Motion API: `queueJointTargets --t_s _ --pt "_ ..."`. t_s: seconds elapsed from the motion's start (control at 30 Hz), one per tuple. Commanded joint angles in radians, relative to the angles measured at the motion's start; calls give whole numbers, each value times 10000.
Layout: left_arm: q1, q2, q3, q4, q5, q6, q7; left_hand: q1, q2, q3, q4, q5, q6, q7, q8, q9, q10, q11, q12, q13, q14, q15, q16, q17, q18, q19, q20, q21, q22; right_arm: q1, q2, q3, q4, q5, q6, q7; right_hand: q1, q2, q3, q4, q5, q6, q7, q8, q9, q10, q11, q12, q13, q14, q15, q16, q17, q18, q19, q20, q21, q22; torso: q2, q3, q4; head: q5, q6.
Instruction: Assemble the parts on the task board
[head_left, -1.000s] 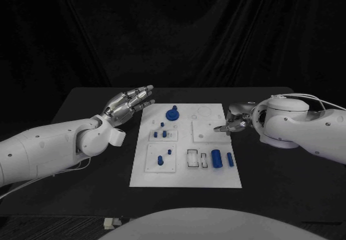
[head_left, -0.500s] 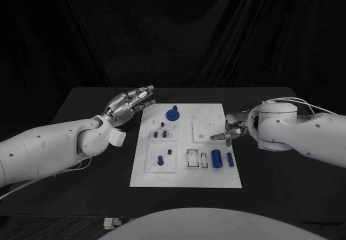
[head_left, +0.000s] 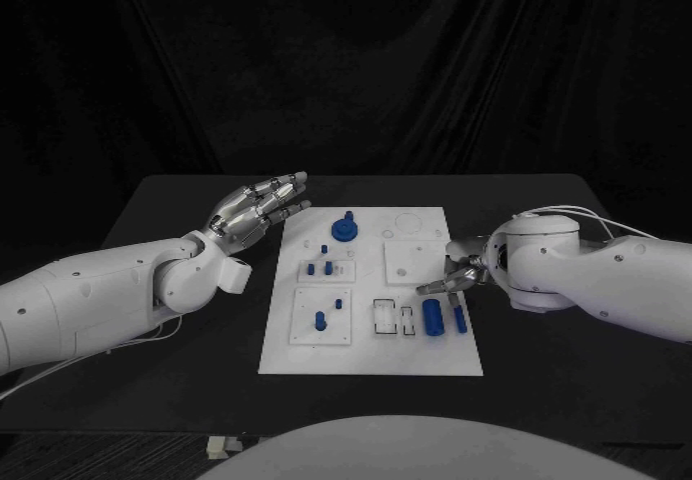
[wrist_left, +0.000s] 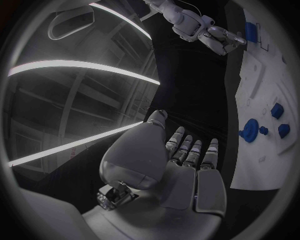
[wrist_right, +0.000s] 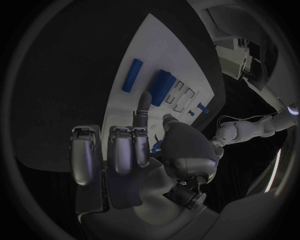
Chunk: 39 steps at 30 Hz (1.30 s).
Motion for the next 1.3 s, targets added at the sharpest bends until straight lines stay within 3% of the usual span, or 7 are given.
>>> queueJointTargets --t_s 0.03,0.27,0.9,1.13,1.23,1.27,1.3 --pt "-17 21 11 3 12 186 113 -3 72 77 9 31 69 355 44 14 50 73 120 15 6 51 28 5 44 80 4 56 11 -54 25 5 -22 61 335 -184 -222 -341 103 34 -105 -498 14 229 1103 1045 -89 52 2630 1038 -16 54 2630 -73 1023 -41 55 2630 0 0 0 0 2" --pt "-21 11 11 -20 12 215 63 -5 68 85 11 30 85 364 54 16 72 90 165 20 -1 57 12 0 42 79 4 55 3 -142 95 5 -65 63 386 -170 -90 -508 275 27 -101 -1140 223 -340 1158 1045 85 52 2630 1038 128 54 2630 -73 1023 74 55 2630 -6 -7 -3 -3 2" --pt "-39 26 11 -84 12 297 -25 -16 59 101 21 24 141 389 84 23 122 126 275 32 -4 89 22 0 36 81 4 54 0 -407 267 5 -212 -101 793 -223 640 -729 510 -28 53 -1498 639 -1828 103 1045 445 52 2630 1038 459 54 2630 -44 968 402 -33 2592 -6 -8 -2 -11 2" --pt "-47 32 11 -92 12 324 -52 -18 59 105 24 25 148 391 89 24 134 136 299 35 -4 92 25 0 35 82 4 54 0 -496 342 5 -301 -105 775 -215 761 -742 498 -22 984 -1758 807 -2299 -220 1045 603 52 2630 1038 594 54 2630 3 877 529 -183 2528 -6 -7 -3 17 2" --pt "-49 35 11 -97 12 334 -62 -18 59 105 24 25 148 391 89 24 134 136 299 35 -4 92 25 0 35 82 4 54 0 -534 353 5 -328 32 577 -189 1273 -716 627 -245 2398 -1656 793 -2328 -200 1045 600 52 2630 1038 604 54 2630 4 879 552 -183 2529 -6 -7 -4 17 2" --pt "-50 35 11 -99 12 336 -64 -18 59 105 24 25 148 391 89 24 134 136 299 35 -4 92 25 0 35 82 4 54 0 -539 354 5 -335 83 528 -180 1273 -716 627 -245 2398 -1656 793 -2328 -200 1045 600 52 2630 1038 604 54 2630 4 879 552 -183 2529 -7 -7 -3 15 2" --pt "-51 38 11 -104 12 340 -67 -18 59 105 24 25 148 391 89 24 134 136 299 35 -4 92 25 0 35 82 4 54 0 -549 353 5 -351 249 384 -150 1604 -720 744 -464 3222 -1619 764 -2300 -131 1045 575 52 2630 1038 579 54 2630 6 875 536 -191 2526 -7 -7 -3 18 2"
